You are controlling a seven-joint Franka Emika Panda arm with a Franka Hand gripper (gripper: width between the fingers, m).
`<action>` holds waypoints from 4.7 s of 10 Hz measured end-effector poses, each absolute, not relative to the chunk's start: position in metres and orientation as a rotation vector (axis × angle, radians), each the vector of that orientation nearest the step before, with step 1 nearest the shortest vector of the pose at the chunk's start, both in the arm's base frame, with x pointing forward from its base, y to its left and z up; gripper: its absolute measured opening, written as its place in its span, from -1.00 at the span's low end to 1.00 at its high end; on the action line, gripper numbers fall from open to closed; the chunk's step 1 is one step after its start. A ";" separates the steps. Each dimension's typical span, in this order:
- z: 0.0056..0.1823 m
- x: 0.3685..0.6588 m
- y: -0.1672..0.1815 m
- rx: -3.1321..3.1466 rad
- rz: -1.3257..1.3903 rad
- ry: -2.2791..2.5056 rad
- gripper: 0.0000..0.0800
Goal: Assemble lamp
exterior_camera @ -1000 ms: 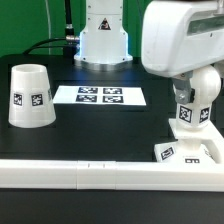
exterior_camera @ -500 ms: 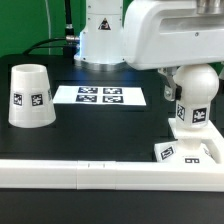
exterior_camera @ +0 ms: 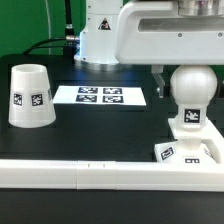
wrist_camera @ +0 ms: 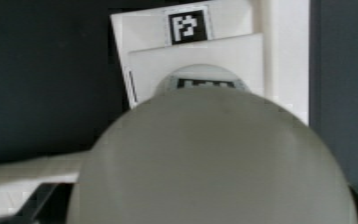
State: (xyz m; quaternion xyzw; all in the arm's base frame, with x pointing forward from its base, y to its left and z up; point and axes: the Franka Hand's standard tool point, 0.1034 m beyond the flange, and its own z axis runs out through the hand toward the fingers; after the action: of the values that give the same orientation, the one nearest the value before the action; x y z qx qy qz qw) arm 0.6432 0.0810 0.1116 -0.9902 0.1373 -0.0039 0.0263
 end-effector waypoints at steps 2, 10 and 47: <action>0.109 0.638 0.085 -3.015 0.023 0.716 0.45; 0.109 0.637 0.089 -2.696 0.087 1.455 0.61; 0.108 0.637 0.086 -1.967 0.046 -2.510 0.75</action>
Offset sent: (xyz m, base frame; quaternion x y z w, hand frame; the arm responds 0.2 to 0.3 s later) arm -0.0032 0.0122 -0.0090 -0.0013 0.0011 0.2749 0.9615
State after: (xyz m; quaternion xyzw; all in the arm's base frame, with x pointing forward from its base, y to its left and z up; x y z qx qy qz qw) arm 0.6372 0.0864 0.1077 -0.6166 -0.7868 0.0143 -0.0238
